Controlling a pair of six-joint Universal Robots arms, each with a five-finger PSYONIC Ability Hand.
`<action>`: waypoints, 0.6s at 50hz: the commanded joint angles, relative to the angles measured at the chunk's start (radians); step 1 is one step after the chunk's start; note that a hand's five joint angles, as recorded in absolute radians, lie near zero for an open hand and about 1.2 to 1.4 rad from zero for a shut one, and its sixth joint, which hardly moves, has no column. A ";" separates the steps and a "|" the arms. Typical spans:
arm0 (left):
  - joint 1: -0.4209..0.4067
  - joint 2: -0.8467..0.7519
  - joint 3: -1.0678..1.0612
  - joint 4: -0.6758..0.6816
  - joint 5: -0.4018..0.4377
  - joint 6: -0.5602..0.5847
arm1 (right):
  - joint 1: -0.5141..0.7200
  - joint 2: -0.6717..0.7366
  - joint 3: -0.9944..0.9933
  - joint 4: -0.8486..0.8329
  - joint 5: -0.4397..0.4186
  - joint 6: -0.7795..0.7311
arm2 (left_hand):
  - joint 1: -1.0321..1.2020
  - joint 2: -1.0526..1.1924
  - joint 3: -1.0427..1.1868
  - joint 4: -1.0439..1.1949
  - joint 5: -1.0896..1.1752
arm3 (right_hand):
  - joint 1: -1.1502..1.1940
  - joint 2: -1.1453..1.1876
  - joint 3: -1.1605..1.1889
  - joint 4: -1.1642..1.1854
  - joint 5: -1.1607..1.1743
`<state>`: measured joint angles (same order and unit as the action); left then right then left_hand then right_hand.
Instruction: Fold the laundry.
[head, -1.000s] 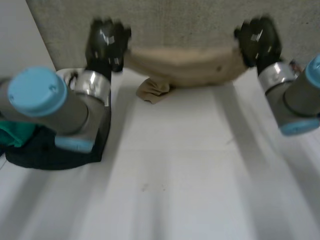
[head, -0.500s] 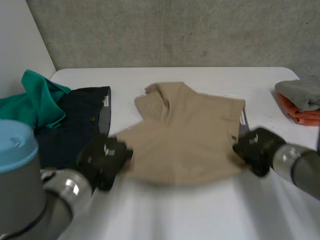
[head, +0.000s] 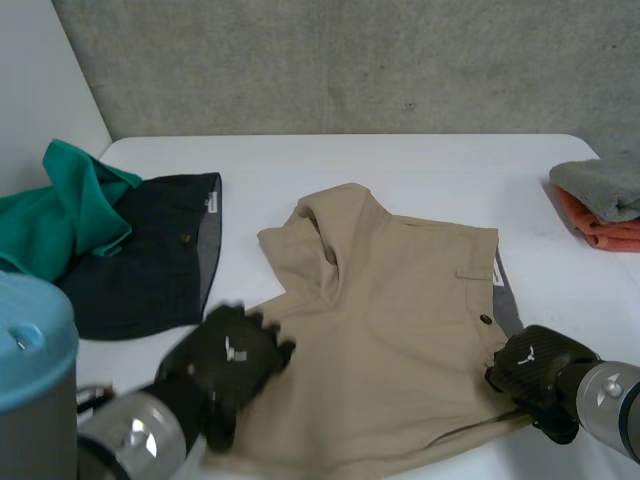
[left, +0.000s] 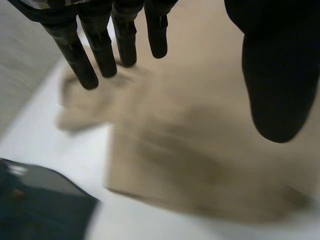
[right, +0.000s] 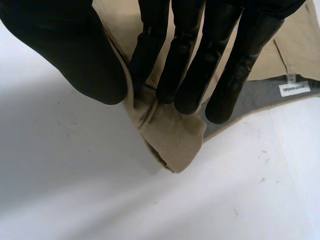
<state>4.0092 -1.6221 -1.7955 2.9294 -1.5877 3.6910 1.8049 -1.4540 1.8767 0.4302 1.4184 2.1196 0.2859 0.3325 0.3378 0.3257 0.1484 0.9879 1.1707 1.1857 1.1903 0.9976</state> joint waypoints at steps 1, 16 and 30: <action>0.117 -0.024 0.108 0.236 0.028 0.003 | -0.006 0.003 0.004 -0.034 -0.004 -0.001 | -0.005 -0.052 -0.057 -0.045 -0.042 | 0.408 0.226 0.211 0.206 0.224; 0.309 -0.675 0.691 0.298 0.389 -0.020 | 0.007 0.043 0.007 -0.080 -0.001 0.005 | 0.289 0.242 0.237 0.249 0.252 | 0.408 0.226 0.211 0.206 0.224; 0.326 -1.038 1.125 0.188 0.545 -0.118 | -0.006 0.084 0.019 -0.085 -0.001 0.010 | 0.280 0.233 0.228 0.240 0.243 | 0.408 0.226 0.211 0.206 0.224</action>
<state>4.3377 -2.5915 -0.7533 3.1283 -1.0447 3.5829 1.8057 -1.3717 1.8903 0.3458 1.4177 2.1292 0.4852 0.4892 0.4910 0.4972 0.3251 0.9879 1.1707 1.1857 1.1903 0.9976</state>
